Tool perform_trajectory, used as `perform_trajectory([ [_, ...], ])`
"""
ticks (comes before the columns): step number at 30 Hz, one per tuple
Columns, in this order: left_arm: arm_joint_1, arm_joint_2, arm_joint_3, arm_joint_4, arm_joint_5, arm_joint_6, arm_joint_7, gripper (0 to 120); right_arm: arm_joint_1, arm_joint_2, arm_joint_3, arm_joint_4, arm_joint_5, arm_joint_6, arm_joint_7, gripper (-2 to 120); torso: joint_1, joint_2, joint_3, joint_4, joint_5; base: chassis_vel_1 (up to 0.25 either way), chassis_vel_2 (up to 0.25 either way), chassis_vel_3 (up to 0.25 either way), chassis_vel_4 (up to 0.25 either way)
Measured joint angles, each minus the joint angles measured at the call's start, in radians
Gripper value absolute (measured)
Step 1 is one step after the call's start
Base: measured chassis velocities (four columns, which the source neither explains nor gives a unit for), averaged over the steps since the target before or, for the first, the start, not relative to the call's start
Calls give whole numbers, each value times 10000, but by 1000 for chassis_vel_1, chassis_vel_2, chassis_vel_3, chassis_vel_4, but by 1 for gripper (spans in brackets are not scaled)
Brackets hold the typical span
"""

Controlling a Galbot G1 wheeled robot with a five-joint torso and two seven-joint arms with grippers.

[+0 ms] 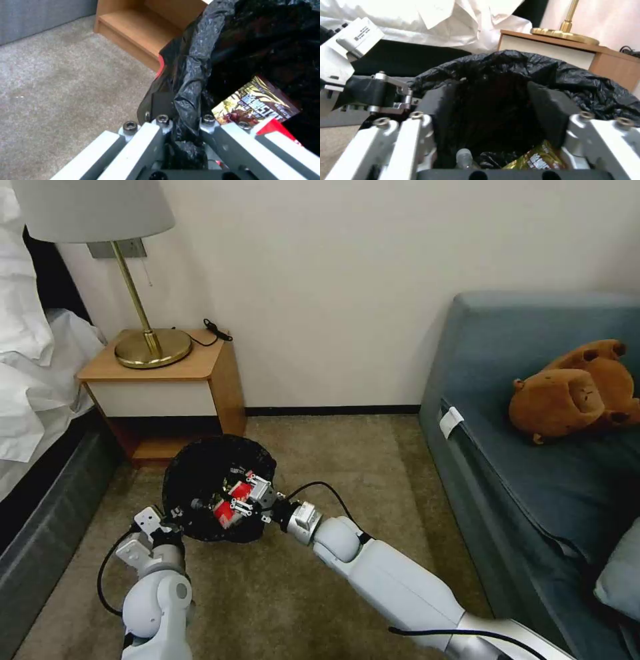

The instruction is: Pick up the trash bin, then pick up the garbage on the floor and place it into the trash bin.

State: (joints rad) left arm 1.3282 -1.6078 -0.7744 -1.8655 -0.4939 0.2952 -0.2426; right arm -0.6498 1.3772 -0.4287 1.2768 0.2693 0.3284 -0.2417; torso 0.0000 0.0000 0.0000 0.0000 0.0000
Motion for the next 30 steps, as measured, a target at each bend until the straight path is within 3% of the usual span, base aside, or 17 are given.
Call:
perform_trajectory([
  [2,13,-2,0,-18,0,0,0,1,46,0,59,82,15,-14,-1,73,0,0,0,0,0,0,0,0,0],
  [11,12,2,-23,-22,-4,-1,3,1,174,-60,467,528,133,-202,149,99,0,0,0,0,0,0,0,0,0],
  [15,12,-5,-20,-9,-5,-4,8,1,153,-58,723,672,79,-259,305,100,0,0,0,0,0,0,0,0,0],
  [18,-2,-2,-36,31,-9,-6,18,1,5,-21,1235,1039,-171,-604,1085,100,0,0,0,1,0,0,0,0,0],
  [23,-44,44,-86,145,-33,-8,18,1,-440,-12,2246,1815,-645,-1894,2667,100,0,0,0,0,0,0,0,0,0],
  [30,-52,115,-77,192,-34,-8,22,1,-1237,-116,3261,2644,-784,-2871,3693,100,0,0,0,1,0,0,0,0,0],
])
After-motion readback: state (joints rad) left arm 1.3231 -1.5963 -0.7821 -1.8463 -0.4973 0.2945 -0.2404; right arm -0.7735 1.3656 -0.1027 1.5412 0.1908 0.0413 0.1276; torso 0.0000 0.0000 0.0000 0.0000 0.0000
